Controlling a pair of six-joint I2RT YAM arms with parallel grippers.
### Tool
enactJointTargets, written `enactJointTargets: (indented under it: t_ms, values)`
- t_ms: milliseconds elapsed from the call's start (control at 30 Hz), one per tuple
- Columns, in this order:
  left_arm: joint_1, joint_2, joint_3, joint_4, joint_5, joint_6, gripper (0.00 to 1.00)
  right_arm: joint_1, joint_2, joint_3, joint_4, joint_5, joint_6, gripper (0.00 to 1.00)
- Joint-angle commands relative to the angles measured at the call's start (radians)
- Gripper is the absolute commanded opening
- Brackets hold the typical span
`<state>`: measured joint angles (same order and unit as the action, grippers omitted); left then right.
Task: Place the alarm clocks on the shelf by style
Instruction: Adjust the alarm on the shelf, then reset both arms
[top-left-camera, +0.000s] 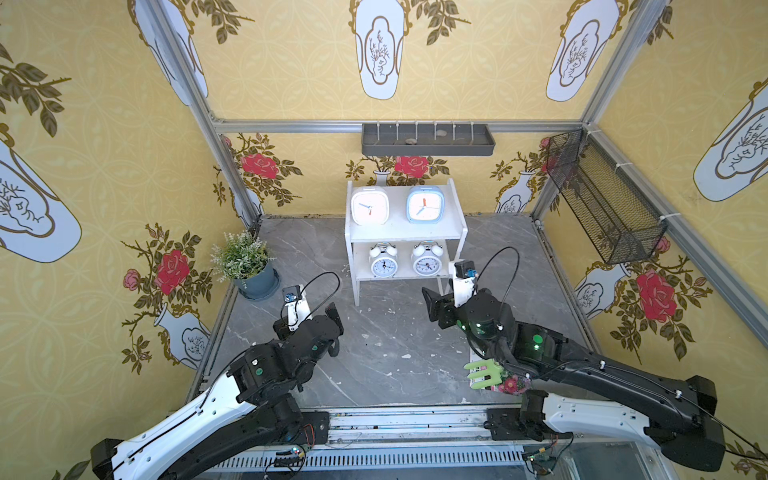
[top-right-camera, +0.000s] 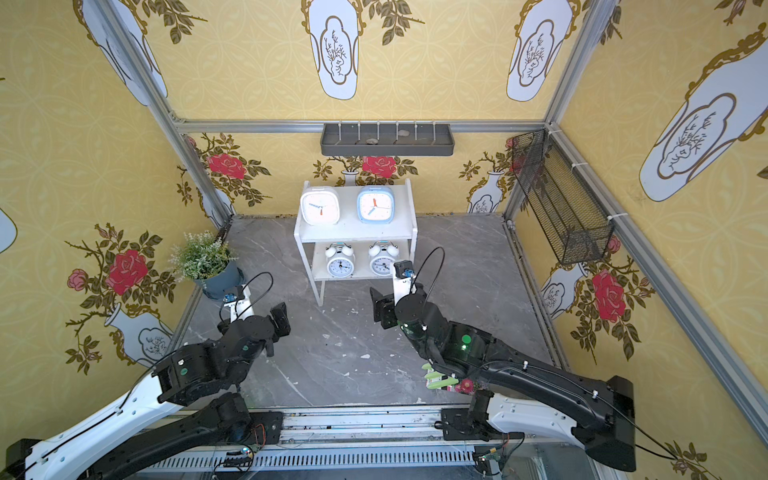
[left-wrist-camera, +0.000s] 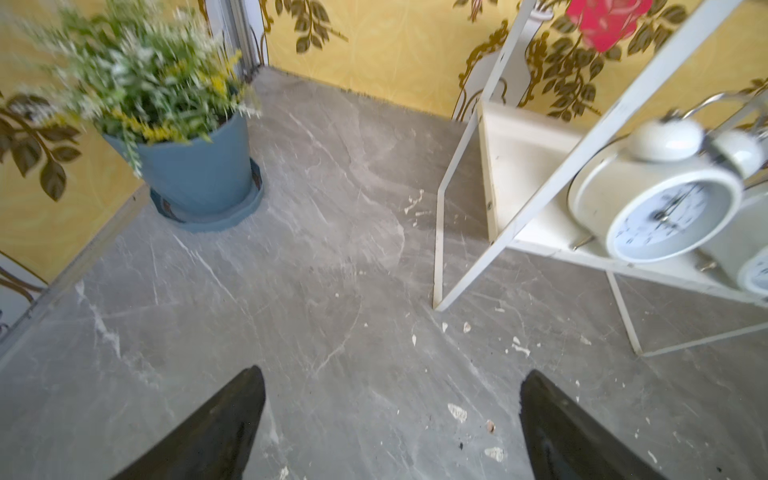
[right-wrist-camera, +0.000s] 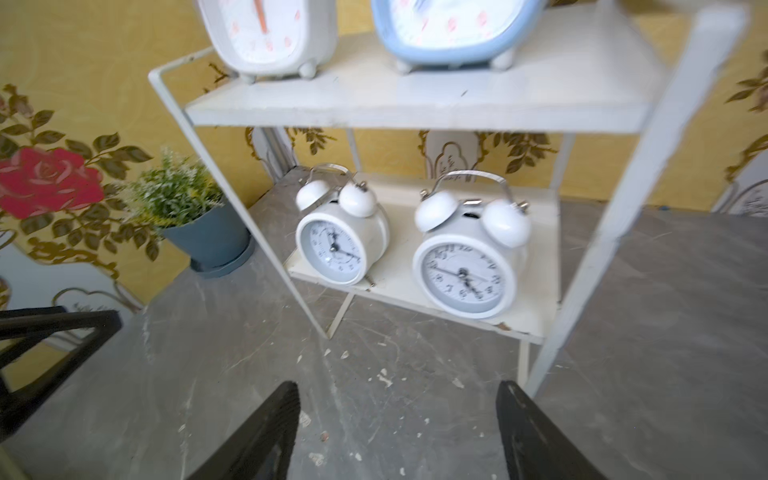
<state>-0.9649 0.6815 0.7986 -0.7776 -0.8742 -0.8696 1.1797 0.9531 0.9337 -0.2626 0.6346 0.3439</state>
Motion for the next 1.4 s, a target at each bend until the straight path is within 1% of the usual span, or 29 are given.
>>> enactJointTargets:
  t_ms: [0, 33, 67, 167, 233, 267, 367, 400, 467, 500, 533, 567, 633, 700, 733, 800, 833, 867, 900, 967, 1000, 1067, 1133, 1167, 1200, 1267, 1333, 1367]
  values:
    - [0.042, 0.018, 0.083, 0.119, -0.127, 0.253, 0.99, -0.013, 0.001, 0.123, -0.216, 0.195, -0.002, 0.80]
    - [0.090, 0.031, 0.117, 0.168, -0.121, 0.323, 0.99, -0.041, 0.017, 0.173, -0.226, 0.192, -0.031, 0.80]
    - [0.153, 0.049, 0.147, 0.200, -0.088, 0.373, 0.99, -0.094, 0.047, 0.232, -0.262, 0.170, -0.038, 0.79]
    - [0.348, 0.114, 0.268, 0.225, 0.052, 0.439, 0.99, -0.329, 0.118, 0.373, -0.299, -0.029, -0.070, 0.78]
    - [0.432, 0.153, 0.315, 0.260, 0.069, 0.486, 0.99, -0.448, 0.134, 0.405, -0.252, -0.116, -0.103, 0.80]
    - [0.463, 0.171, 0.316, 0.322, 0.066, 0.546, 0.99, -0.517, 0.153, 0.431, -0.252, -0.166, -0.101, 0.81]
    - [0.535, 0.223, 0.254, 0.508, 0.074, 0.695, 0.99, -0.720, 0.196, 0.463, -0.227, -0.321, -0.063, 0.82]
    - [0.573, 0.239, 0.225, 0.552, 0.089, 0.710, 0.99, -0.787, 0.200, 0.449, -0.204, -0.361, -0.038, 0.82]
    - [0.639, 0.266, 0.127, 0.652, 0.114, 0.711, 0.99, -0.925, 0.194, 0.363, -0.129, -0.448, 0.027, 0.84]
    - [0.662, 0.275, 0.067, 0.718, 0.128, 0.717, 0.99, -0.976, 0.182, 0.302, -0.068, -0.457, 0.058, 0.85]
    - [0.683, 0.280, 0.007, 0.785, 0.134, 0.718, 0.99, -1.007, 0.168, 0.231, -0.004, -0.451, 0.087, 0.92]
    - [0.702, 0.284, -0.049, 0.847, 0.143, 0.734, 0.99, -1.027, 0.156, 0.168, 0.051, -0.446, 0.097, 0.98]
    - [0.738, 0.304, -0.157, 0.987, 0.139, 0.763, 0.99, -1.041, 0.147, 0.033, 0.172, -0.411, 0.085, 0.98]
    - [0.793, 0.356, -0.243, 1.080, 0.152, 0.756, 0.99, -1.042, 0.171, -0.102, 0.272, -0.335, 0.070, 0.98]
    - [0.811, 0.383, -0.269, 1.103, 0.154, 0.747, 0.99, -1.046, 0.185, -0.144, 0.307, -0.295, 0.061, 0.98]
    - [0.832, 0.444, -0.335, 1.196, 0.142, 0.750, 0.99, -1.049, 0.234, -0.224, 0.396, -0.256, -0.025, 0.98]
    - [0.832, 0.466, -0.368, 1.255, 0.150, 0.762, 0.99, -1.050, 0.258, -0.249, 0.421, -0.230, -0.038, 0.98]
    - [0.836, 0.484, -0.390, 1.339, 0.162, 0.802, 0.99, -1.057, 0.290, -0.273, 0.448, -0.194, -0.042, 0.98]
    - [0.835, 0.480, -0.395, 1.342, 0.175, 0.814, 0.99, -1.070, 0.316, -0.299, 0.477, -0.174, -0.042, 0.98]
    - [0.843, 0.480, -0.414, 1.393, 0.211, 0.842, 0.99, -1.120, 0.353, -0.364, 0.544, -0.187, -0.041, 0.98]
    - [0.848, 0.479, -0.417, 1.404, 0.212, 0.844, 0.99, -1.154, 0.367, -0.398, 0.575, -0.191, -0.010, 0.98]
    - [0.869, 0.459, -0.428, 1.396, 0.264, 0.843, 0.99, -1.214, 0.353, -0.426, 0.594, -0.244, 0.009, 0.98]
    - [0.892, 0.419, -0.453, 1.387, 0.311, 0.825, 0.99, -1.221, 0.315, -0.507, 0.768, -0.253, -0.043, 0.98]
    - [0.906, 0.400, -0.466, 1.371, 0.356, 0.816, 0.99, -1.230, 0.305, -0.539, 0.844, -0.281, -0.093, 0.98]
    - [0.920, 0.382, -0.470, 1.322, 0.402, 0.801, 0.99, -1.232, 0.305, -0.551, 0.879, -0.296, -0.151, 0.98]
    - [0.930, 0.387, -0.493, 1.274, 0.446, 0.770, 0.99, -1.235, 0.302, -0.534, 0.824, -0.294, -0.164, 0.98]
    - [0.912, 0.407, -0.528, 1.335, 0.457, 0.769, 0.99, -1.233, 0.289, -0.547, 0.772, -0.295, -0.160, 0.98]
    - [0.906, 0.424, -0.540, 1.391, 0.469, 0.791, 0.99, -1.230, 0.271, -0.587, 0.788, -0.290, -0.140, 0.98]
